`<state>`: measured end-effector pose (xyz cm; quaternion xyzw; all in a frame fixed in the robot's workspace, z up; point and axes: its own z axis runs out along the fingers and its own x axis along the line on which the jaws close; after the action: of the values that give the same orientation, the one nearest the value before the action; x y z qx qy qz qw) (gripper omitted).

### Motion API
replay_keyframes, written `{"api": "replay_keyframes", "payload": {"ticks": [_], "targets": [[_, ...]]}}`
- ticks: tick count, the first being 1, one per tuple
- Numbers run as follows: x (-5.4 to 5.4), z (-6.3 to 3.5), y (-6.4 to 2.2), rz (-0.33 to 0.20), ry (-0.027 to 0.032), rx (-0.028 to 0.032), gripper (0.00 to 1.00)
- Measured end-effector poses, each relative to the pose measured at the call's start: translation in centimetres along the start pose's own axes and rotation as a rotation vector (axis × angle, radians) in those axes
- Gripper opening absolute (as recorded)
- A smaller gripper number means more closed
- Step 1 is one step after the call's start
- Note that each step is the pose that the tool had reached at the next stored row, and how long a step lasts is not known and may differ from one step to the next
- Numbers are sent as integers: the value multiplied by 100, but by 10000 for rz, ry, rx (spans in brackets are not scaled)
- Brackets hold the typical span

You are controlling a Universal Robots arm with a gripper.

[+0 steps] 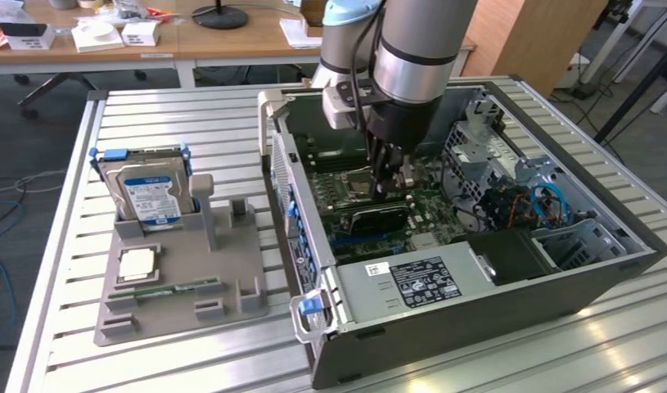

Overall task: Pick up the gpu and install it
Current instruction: 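Press down on the gpu until it lock into place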

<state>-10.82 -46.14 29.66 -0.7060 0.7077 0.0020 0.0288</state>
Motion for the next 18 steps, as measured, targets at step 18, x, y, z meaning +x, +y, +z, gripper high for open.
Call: {"api": "replay_keyframes", "payload": {"ticks": [18], "targets": [[4,186,22,1,0,0,10]]}}
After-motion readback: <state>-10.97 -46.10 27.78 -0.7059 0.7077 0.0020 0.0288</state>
